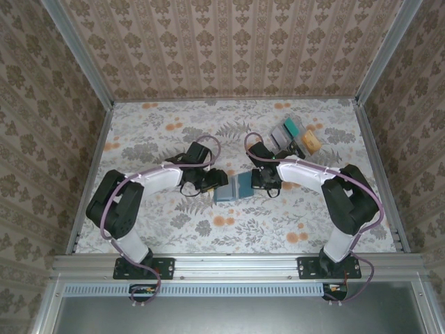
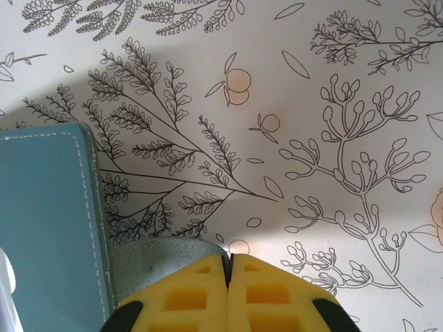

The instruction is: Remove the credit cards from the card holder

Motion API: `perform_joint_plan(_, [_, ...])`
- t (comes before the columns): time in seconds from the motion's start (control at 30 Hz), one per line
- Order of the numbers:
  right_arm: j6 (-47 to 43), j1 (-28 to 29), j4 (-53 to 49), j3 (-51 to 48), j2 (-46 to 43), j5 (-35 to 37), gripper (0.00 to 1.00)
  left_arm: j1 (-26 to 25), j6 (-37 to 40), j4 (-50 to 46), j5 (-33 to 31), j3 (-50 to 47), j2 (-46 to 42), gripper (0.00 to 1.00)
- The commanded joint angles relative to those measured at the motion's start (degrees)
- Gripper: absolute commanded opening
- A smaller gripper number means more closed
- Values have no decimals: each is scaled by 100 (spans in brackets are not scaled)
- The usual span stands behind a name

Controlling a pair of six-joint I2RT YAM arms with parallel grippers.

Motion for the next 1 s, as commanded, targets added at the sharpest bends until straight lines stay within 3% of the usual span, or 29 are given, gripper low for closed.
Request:
perform_joint_plan(0.0, [-2, -25, -23, -12, 115, 111, 5, -70, 209, -219, -90, 211, 127, 53])
perform_joint_plan(0.23, [-9, -24, -2, -3, 163, 109, 5, -114, 270, -226, -15, 337, 293, 47])
perform_joint_plan(0.97, [15, -17, 47, -54, 151, 149, 5, -88, 394, -471, -109, 491, 392, 51])
